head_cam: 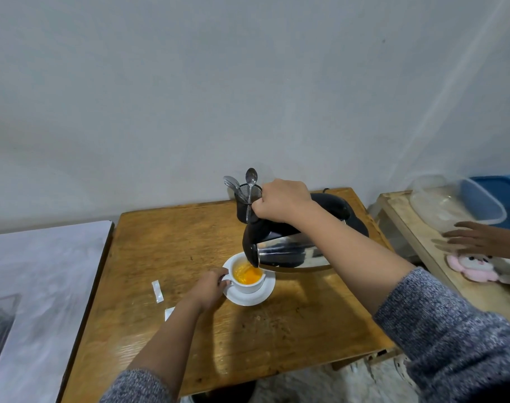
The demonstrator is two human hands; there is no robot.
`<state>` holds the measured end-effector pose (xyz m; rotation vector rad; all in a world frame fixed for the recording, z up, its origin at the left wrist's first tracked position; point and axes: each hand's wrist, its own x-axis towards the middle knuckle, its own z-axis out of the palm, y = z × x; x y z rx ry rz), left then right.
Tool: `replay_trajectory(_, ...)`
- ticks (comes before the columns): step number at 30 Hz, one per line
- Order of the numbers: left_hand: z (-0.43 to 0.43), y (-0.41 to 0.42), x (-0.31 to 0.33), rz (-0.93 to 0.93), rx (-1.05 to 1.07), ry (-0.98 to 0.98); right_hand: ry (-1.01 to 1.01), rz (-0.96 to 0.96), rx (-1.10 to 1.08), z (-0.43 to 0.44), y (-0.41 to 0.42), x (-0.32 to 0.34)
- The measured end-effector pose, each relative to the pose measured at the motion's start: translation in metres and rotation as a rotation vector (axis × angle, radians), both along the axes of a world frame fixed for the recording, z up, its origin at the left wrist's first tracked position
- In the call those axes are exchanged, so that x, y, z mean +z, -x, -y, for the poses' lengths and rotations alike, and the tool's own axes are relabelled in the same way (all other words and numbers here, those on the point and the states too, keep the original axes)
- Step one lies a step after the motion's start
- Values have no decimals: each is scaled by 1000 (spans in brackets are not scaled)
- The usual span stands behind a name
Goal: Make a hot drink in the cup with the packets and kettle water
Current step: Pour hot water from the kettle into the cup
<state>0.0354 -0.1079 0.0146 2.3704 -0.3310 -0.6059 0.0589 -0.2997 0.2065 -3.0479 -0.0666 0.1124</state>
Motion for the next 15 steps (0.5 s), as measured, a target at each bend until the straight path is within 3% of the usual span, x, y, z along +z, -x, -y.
replay_trajectory(15, -1, 0, 0, 14, -8, 0, -4, -11, -29, -3, 0, 2)
